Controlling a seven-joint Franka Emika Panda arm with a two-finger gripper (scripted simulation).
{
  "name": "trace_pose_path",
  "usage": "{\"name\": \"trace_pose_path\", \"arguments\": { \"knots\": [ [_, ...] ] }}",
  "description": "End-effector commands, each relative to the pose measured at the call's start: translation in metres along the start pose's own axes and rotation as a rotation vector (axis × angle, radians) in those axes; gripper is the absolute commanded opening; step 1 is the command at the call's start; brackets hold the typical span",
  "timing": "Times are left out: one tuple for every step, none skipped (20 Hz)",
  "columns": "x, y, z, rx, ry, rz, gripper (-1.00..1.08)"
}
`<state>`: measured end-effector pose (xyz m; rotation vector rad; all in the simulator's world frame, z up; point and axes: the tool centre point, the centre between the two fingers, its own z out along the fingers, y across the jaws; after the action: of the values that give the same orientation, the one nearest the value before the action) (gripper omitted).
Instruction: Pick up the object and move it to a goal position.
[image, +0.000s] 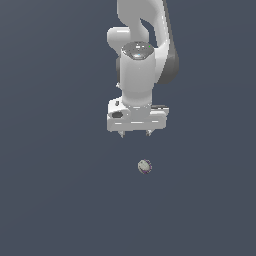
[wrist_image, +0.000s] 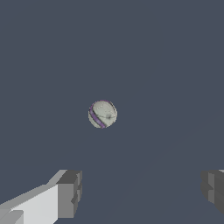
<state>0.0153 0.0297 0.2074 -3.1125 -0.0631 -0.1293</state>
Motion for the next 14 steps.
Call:
{"name": "trace_pose_path", "arguments": {
  "knots": [
    [0.0,0.0,0.0,0.0,0.0,0.0,1.0],
    [0.0,-0.001,0.0,0.0,0.0,-0.001,1.0],
    [0.0,-0.003,0.001,0.001,-0.001,-0.004,1.0],
    [0.0,-0.007,0.002,0.003,-0.003,-0.009,1.0],
    [0.0,-0.013,0.003,0.005,-0.004,-0.015,1.0],
    [-0.001,-0.02,0.005,0.008,-0.007,-0.022,1.0],
    [-0.001,-0.027,0.007,0.011,-0.009,-0.03,1.0],
    [-0.002,-0.033,0.008,0.014,-0.011,-0.035,1.0],
    [-0.002,-0.037,0.008,0.016,-0.012,-0.038,1.0],
    [-0.003,-0.04,0.008,0.017,-0.013,-0.039,1.0],
    [-0.003,-0.041,0.008,0.018,-0.013,-0.038,1.0],
    [-0.003,-0.041,0.008,0.018,-0.013,-0.037,1.0],
    [-0.003,-0.04,0.008,0.018,-0.013,-0.037,1.0],
    [-0.003,-0.039,0.008,0.017,-0.013,-0.038,1.0]
  ]
}}
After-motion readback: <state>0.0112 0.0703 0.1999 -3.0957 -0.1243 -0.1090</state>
